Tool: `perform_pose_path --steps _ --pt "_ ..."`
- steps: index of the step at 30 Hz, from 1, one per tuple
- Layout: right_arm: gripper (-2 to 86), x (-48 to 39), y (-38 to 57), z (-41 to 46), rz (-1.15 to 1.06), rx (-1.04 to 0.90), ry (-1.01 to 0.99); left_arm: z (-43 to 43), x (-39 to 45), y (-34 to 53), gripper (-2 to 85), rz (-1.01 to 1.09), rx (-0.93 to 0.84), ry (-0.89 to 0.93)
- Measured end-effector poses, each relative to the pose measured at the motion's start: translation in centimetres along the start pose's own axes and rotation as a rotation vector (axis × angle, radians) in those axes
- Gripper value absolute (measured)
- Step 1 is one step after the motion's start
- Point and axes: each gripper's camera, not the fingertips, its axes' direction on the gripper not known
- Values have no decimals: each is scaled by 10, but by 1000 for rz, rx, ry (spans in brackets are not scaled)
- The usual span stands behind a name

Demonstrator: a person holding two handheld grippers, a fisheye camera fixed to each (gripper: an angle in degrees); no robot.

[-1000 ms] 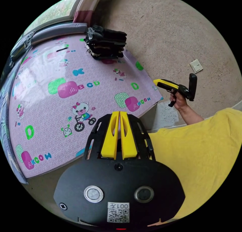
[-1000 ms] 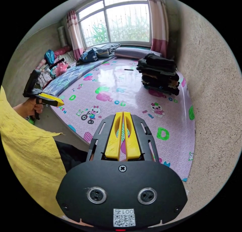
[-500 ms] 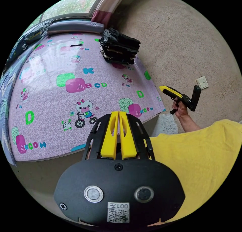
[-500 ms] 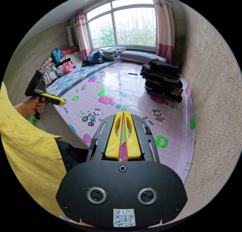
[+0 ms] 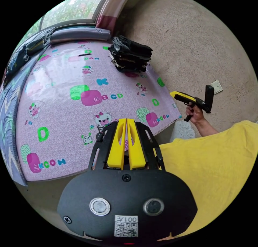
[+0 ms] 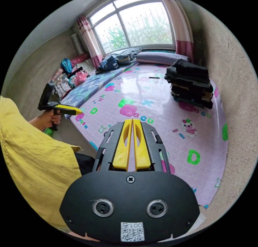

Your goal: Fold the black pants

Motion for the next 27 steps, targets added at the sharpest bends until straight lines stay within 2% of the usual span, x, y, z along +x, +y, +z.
perform_pose_path --steps 4,10,20,27 --pt "4 -25 -24 9 -58 115 36 -22 -6 1 -12 58 -22 -72" --pt "5 -42 -56 32 -53 162 -53 -44 -17 -1 -12 107 -32 -92" --pt "6 -55 -61 68 -33 144 -46 -68 -30 -4 -12 64 -17 -35" --pt "6 -49 -59 83 -38 136 -62 -77 -4 -3 -13 44 -14 -24"
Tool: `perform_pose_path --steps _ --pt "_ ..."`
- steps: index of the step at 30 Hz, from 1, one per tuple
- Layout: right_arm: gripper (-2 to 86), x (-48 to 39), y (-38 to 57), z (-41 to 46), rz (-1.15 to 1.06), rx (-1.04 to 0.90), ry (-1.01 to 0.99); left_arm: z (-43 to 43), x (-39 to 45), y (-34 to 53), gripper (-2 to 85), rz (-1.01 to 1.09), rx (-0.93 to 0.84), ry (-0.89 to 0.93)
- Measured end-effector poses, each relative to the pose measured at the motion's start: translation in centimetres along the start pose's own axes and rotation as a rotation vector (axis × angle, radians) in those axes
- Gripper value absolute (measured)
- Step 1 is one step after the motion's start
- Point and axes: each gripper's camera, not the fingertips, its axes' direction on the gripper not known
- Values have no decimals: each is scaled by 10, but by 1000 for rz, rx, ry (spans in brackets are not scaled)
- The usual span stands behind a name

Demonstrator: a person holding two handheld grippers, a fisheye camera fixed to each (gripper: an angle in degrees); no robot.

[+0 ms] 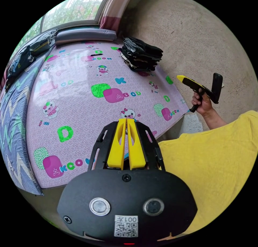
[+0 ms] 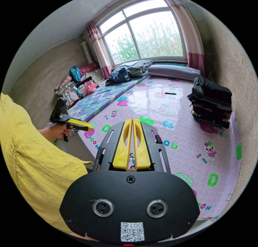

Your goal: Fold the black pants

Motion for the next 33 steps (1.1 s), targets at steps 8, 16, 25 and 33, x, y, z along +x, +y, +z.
perform_pose_path --steps 8,16,25,33 --pt "6 14 7 19 -42 -15 -49 -12 45 -9 -13 -30 18 -18" --pt "6 22 16 27 -197 -16 -16 -27 115 -22 -12 -87 46 -62" --pt "5 51 52 21 -320 33 -2 -36 216 -47 -12 -89 42 -99" --pt "8 90 95 40 -313 3 -98 -57 300 -70 -12 -111 49 -142"
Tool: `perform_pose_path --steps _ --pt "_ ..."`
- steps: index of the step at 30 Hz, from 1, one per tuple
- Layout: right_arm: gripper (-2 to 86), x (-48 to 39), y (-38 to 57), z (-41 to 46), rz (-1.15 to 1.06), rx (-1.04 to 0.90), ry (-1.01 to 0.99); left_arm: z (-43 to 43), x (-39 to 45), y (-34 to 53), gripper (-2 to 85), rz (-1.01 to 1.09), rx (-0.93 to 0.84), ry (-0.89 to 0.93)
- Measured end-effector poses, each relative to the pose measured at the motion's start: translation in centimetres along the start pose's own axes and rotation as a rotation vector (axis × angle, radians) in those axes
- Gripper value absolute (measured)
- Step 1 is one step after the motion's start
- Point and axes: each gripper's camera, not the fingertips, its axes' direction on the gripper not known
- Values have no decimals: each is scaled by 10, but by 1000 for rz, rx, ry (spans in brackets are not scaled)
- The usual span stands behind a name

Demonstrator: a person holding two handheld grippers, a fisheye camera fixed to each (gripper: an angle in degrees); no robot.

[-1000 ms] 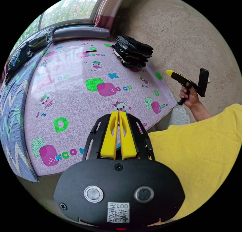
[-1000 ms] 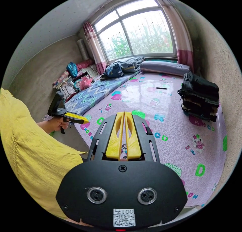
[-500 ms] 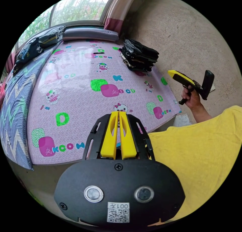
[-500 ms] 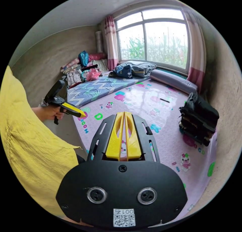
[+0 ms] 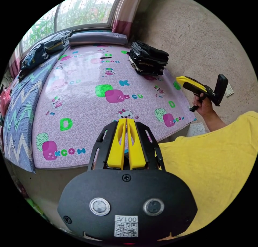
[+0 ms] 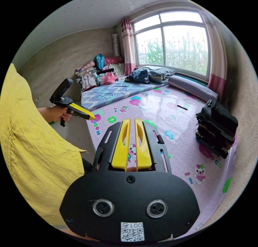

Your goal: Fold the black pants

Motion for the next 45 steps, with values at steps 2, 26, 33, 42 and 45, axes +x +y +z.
perform_pose_path --steps 2,26,33,42,45 --pt "8 8 18 11 0 -14 -45 -7 20 -2 -12 -9 -8 -9" --pt "7 -162 35 260 -261 -22 -462 -289 115 82 -14 -169 99 -255" --pt "6 -255 32 354 -230 25 -556 -415 95 128 -14 -217 30 -303" --pt "6 -308 43 465 -354 -65 -422 -542 86 107 -15 -252 5 -308" --pt "6 -316 44 502 -423 -29 -229 -592 70 81 -15 -270 44 -270"
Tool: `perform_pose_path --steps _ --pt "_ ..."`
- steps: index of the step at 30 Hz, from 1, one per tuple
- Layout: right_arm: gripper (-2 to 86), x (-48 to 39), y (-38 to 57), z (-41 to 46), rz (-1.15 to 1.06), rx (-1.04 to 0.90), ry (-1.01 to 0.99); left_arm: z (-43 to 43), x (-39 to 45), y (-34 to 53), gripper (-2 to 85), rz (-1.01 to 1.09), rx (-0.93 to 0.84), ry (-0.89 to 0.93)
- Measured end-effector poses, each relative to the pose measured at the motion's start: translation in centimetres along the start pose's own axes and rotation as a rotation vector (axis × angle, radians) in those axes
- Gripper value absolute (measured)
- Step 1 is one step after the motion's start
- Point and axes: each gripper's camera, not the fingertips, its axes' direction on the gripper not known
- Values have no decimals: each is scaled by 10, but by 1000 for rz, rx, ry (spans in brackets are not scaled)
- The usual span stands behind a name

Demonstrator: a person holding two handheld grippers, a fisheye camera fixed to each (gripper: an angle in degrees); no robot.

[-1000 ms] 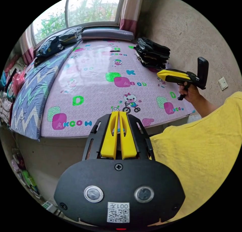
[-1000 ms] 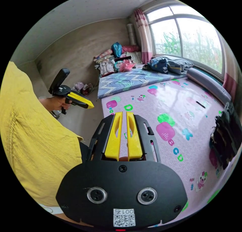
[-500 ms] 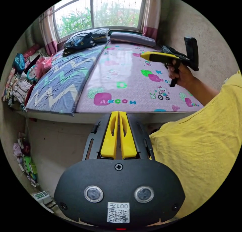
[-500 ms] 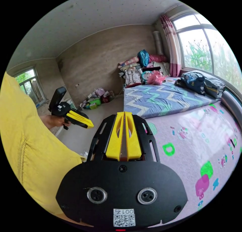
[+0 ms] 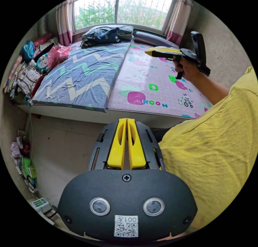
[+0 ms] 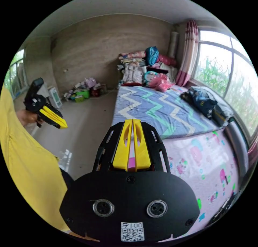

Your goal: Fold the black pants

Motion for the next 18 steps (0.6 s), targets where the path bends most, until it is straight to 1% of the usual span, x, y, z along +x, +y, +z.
perform_pose_path --steps 2,4,8,10,12,16,18 --pt "4 7 -1 33 -3 66 146 -26 -14 -24 -15 5 5 -14" --pt "3 19 -3 61 12 123 175 -64 -35 -61 -15 14 12 -64" --pt "3 48 -23 125 52 162 70 -126 -69 -125 -15 22 13 -65" --pt "4 51 -27 145 29 206 55 -169 -89 -168 -15 51 53 -64" --pt "4 55 -28 169 15 201 54 -199 -105 -199 -15 39 98 -60" --pt "7 66 -25 210 34 199 38 -258 -144 -256 -16 -16 201 76" --pt "9 70 -22 224 55 219 25 -276 -163 -281 -16 -6 209 101"
